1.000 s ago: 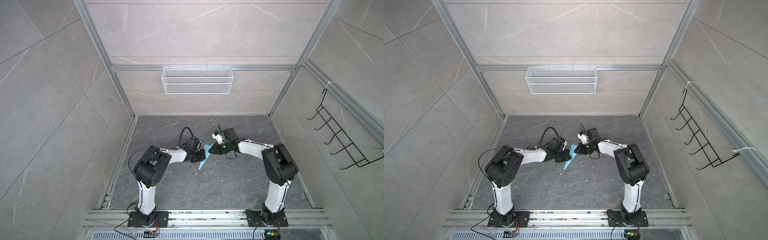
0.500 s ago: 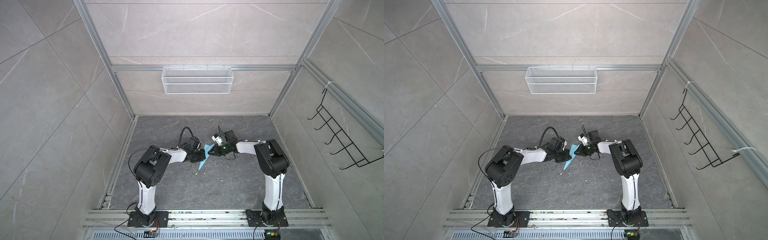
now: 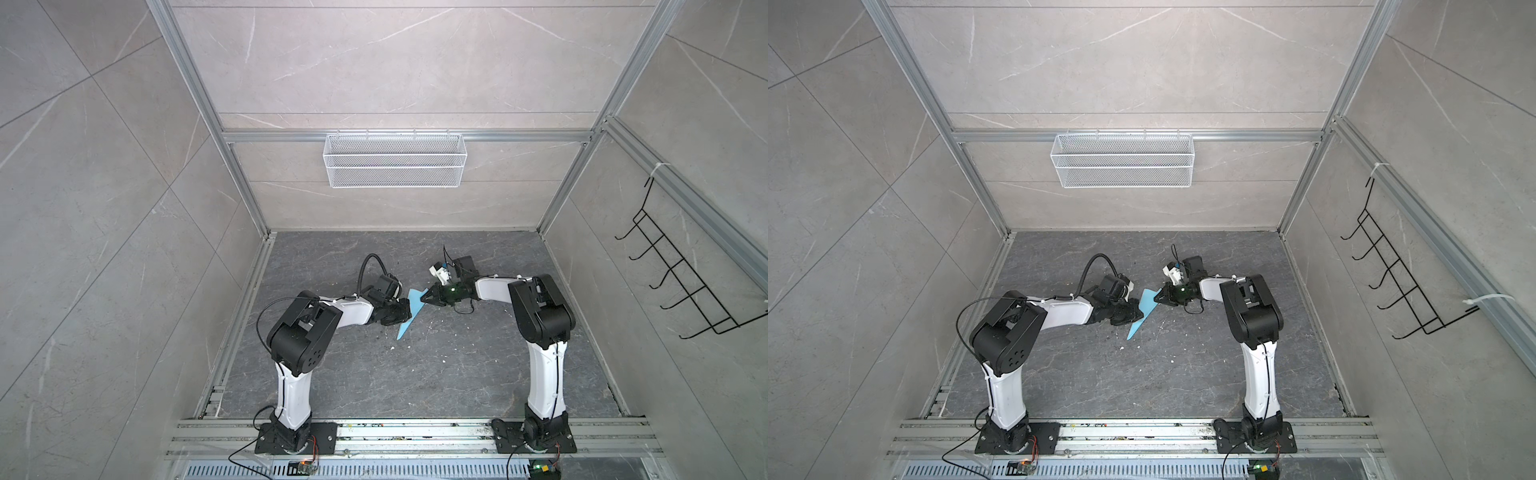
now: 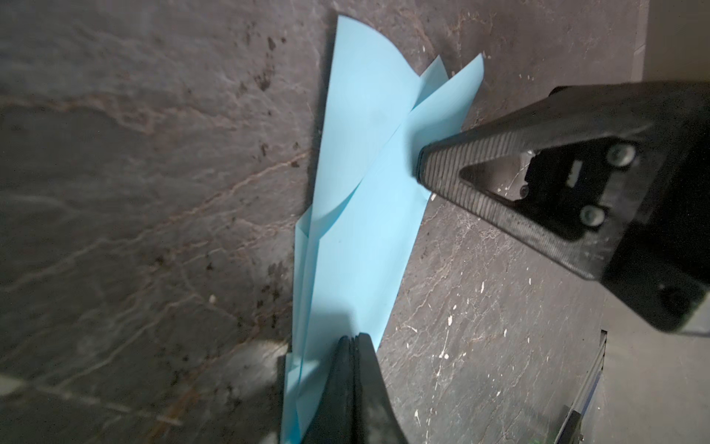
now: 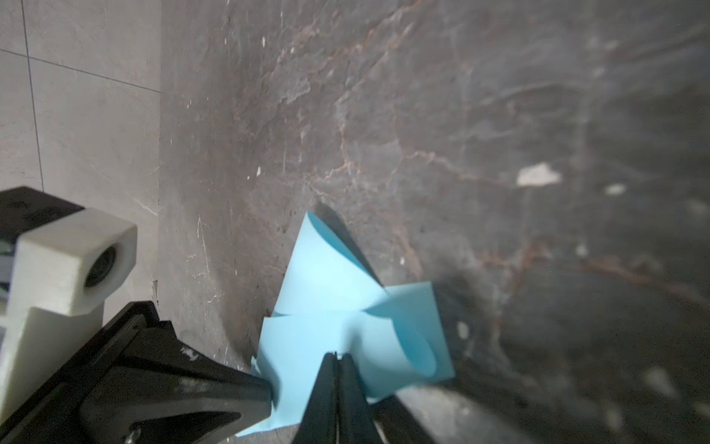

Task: Fold a paper plane with a square sheet of paper (pick it up from the middle)

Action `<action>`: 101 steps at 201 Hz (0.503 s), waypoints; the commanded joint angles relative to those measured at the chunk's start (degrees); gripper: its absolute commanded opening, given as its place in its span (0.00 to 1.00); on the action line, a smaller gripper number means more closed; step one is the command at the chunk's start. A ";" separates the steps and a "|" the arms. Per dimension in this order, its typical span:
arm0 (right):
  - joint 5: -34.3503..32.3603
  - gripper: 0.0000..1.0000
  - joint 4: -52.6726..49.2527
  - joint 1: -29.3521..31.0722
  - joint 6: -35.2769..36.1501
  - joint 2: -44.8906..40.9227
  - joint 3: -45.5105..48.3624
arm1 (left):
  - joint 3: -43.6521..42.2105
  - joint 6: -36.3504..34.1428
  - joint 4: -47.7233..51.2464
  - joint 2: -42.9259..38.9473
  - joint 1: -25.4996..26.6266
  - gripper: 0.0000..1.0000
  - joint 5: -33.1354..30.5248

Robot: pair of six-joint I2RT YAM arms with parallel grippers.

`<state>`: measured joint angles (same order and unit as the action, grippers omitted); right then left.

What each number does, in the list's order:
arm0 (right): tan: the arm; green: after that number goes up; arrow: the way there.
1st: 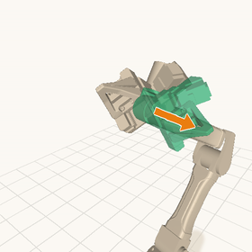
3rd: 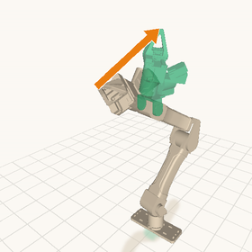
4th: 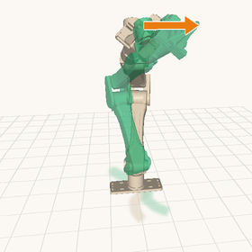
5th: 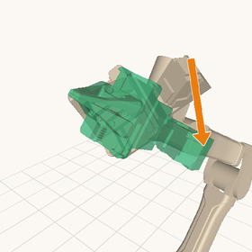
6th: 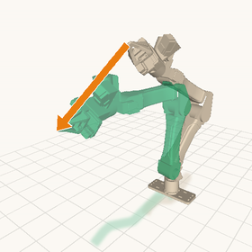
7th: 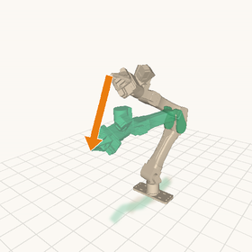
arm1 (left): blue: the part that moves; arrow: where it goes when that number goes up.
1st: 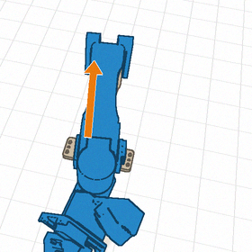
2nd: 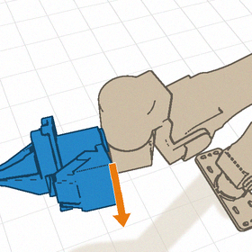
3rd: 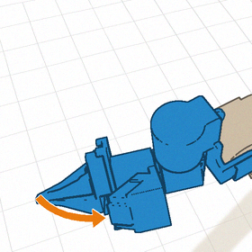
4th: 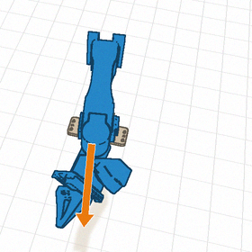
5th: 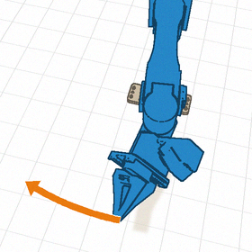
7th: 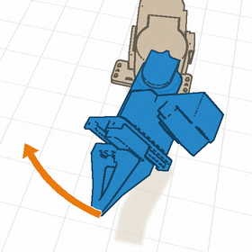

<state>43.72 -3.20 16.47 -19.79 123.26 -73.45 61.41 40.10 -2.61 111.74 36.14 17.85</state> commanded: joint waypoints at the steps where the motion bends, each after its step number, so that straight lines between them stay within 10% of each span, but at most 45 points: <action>1: -6.08 0.08 -2.70 -1.54 -0.74 2.67 -2.16 | -3.03 -0.17 8.50 1.72 -0.22 0.00 -5.47; 101: -2.52 0.15 3.20 -1.38 -1.78 -12.08 7.89 | -2.12 -0.53 8.50 1.54 -0.28 0.00 -5.01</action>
<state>40.03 -2.24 14.35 -20.82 115.87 -69.41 61.17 40.07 -2.85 111.68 36.14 17.87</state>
